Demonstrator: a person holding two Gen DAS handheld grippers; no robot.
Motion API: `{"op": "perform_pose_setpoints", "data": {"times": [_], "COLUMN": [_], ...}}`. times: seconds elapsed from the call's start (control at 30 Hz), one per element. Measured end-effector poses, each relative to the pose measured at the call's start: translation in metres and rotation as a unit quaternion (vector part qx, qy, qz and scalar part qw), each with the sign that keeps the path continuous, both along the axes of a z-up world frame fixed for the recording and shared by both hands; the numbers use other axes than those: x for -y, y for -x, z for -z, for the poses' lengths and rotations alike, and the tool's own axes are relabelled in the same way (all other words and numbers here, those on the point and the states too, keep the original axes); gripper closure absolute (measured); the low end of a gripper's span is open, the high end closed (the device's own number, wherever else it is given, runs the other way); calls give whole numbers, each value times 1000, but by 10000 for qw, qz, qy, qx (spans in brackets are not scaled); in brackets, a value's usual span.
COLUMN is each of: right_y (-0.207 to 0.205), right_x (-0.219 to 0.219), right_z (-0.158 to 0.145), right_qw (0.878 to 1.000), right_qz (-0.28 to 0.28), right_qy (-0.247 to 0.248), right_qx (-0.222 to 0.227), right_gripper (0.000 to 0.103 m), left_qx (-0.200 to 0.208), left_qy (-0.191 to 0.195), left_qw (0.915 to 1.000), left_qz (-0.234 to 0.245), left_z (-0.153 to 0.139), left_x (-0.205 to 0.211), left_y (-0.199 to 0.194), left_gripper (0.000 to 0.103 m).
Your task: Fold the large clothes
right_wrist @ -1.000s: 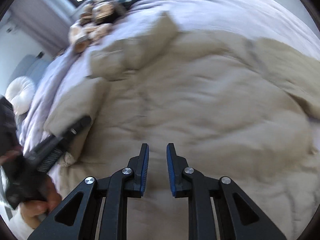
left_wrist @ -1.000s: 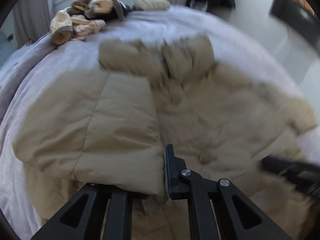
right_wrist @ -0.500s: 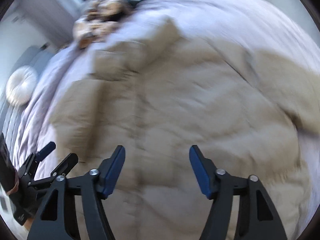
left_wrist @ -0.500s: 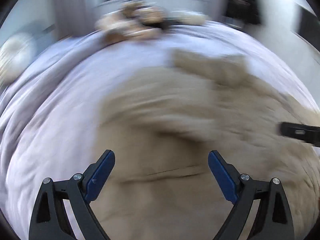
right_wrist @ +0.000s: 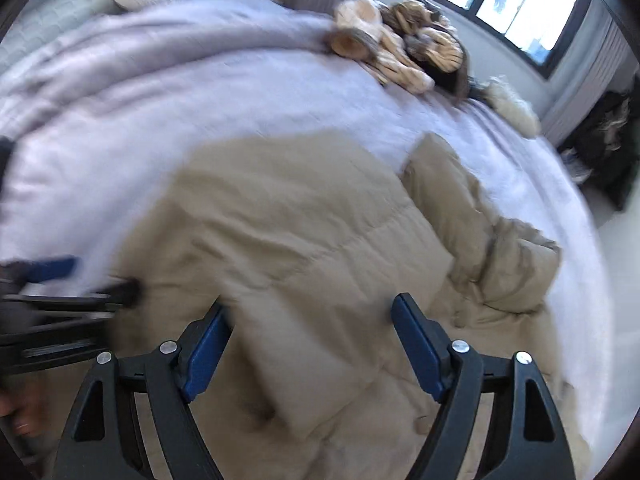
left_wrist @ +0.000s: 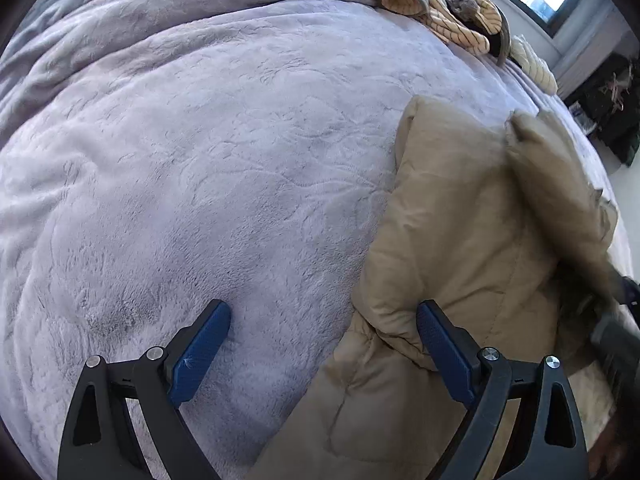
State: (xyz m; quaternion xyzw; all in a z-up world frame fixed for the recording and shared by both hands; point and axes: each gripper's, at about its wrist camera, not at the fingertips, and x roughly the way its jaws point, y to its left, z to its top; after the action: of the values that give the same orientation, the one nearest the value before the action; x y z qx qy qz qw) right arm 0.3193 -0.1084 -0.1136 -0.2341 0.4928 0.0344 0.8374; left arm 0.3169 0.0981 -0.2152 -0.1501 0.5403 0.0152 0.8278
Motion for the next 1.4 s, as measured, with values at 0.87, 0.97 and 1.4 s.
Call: {"op": "perform_pose_setpoints", "data": {"times": [0.87, 0.97, 1.4], "right_y": [51, 55, 65], "right_x": [261, 257, 241], "right_z": [34, 38, -11], "right_qw": [7076, 7080, 8014], "right_qz": [4535, 4538, 4286], "right_qy": [-5414, -5402, -4171], "right_qx": [-247, -297, -106], "right_gripper": [97, 97, 55], "left_qx": [-441, -315, 301], "left_qy": [2160, 1304, 420], "left_qw": [9720, 9852, 9920], "left_qz": [808, 1065, 1148], "left_z": [-7, -12, -50], "left_x": [-16, -19, -17], "left_y": [-136, -143, -95], "left_gripper": [77, 83, 83]}}
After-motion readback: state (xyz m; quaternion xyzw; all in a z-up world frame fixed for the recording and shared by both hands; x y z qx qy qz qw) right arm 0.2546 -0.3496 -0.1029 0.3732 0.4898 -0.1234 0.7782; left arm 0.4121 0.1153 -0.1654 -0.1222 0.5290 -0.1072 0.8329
